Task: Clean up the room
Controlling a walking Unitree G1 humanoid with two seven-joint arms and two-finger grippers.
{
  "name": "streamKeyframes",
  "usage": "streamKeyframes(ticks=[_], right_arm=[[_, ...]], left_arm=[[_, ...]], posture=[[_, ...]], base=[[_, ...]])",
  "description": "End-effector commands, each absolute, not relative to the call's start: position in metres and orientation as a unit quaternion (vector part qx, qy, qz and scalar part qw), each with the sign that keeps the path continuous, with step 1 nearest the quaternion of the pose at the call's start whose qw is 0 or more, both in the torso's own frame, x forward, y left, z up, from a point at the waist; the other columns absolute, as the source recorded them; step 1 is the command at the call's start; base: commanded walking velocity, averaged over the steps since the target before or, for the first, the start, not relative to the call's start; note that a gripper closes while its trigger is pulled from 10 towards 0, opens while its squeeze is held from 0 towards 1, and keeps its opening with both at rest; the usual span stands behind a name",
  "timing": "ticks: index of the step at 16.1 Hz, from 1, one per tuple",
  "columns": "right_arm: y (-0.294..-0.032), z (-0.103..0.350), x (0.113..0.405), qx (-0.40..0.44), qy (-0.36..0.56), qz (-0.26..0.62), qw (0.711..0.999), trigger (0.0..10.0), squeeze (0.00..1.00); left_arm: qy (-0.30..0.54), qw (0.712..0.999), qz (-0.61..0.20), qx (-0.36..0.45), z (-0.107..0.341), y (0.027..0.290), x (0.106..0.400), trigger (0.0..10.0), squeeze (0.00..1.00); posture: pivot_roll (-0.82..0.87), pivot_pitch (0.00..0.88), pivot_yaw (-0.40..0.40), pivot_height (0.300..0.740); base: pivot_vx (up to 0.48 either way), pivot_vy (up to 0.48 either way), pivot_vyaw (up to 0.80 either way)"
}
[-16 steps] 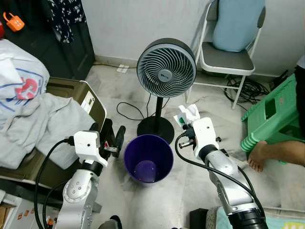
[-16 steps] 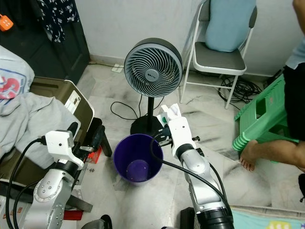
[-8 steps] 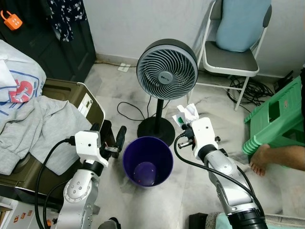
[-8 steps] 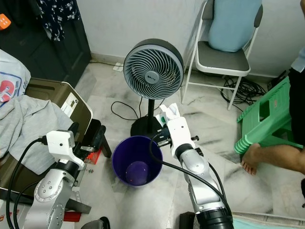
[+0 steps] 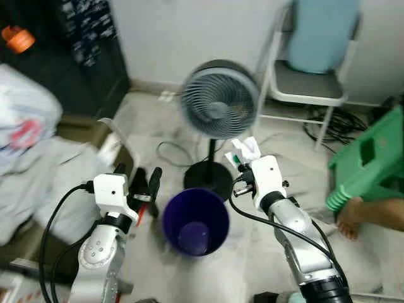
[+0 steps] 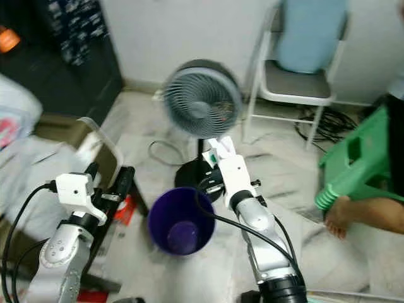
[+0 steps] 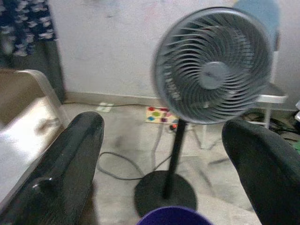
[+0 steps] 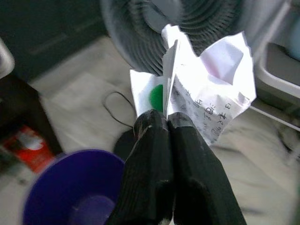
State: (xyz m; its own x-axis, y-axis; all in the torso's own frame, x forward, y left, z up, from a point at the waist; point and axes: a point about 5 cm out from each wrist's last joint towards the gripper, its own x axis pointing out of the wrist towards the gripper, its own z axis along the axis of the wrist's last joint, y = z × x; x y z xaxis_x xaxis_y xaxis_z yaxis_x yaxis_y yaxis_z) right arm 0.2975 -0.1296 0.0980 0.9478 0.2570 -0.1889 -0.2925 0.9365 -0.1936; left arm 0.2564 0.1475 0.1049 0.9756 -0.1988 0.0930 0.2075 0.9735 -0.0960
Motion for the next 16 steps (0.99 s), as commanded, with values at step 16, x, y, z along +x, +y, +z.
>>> streamKeyframes(ticks=[16], right_arm=[[-0.119,0.105,0.302,-0.108,0.058,0.146,0.982,10.0,0.0]], left_arm=[[-0.019,0.998,-0.05,-0.028,0.1,0.163,0.253,10.0,0.0]], posture=[[-0.11,0.163,-0.02,0.74]], base=[[0.067,0.0,0.36]])
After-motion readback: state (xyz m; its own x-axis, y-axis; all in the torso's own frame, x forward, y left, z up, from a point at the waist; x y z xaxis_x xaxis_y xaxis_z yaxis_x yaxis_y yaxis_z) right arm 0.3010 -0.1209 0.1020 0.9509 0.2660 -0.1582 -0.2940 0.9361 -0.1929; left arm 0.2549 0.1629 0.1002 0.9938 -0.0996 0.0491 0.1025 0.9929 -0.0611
